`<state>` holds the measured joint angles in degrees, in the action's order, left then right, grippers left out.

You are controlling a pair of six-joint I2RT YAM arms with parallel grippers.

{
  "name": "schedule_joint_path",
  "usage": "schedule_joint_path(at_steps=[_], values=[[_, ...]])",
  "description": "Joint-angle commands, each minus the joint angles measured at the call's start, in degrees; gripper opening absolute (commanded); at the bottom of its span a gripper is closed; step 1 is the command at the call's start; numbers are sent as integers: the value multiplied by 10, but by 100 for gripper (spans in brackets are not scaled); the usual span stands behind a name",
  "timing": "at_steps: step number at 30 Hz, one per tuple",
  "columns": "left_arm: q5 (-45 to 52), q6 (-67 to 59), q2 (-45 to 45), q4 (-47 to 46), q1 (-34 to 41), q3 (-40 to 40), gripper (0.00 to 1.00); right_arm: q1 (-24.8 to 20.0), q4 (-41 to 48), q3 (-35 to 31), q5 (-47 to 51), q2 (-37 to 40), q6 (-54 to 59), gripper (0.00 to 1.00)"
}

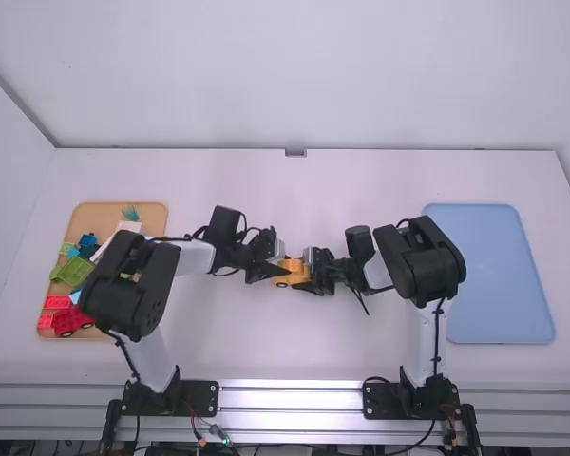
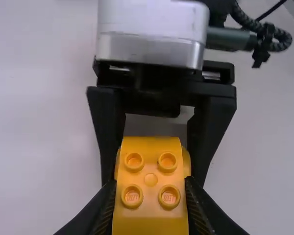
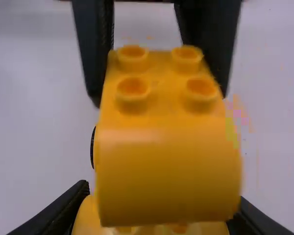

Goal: Assemble lego blocks to make yellow taxi

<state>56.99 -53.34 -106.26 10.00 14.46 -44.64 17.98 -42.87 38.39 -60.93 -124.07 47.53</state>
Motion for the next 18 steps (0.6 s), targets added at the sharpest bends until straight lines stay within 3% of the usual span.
schedule_joint_path(at_steps=[1,18], values=[[19,1,-11,6,1,9,2,0,6,2,9,-7,-5,47],[51,10,-44,21,1,6,2,0,7,2,7,-7,-5,47]])
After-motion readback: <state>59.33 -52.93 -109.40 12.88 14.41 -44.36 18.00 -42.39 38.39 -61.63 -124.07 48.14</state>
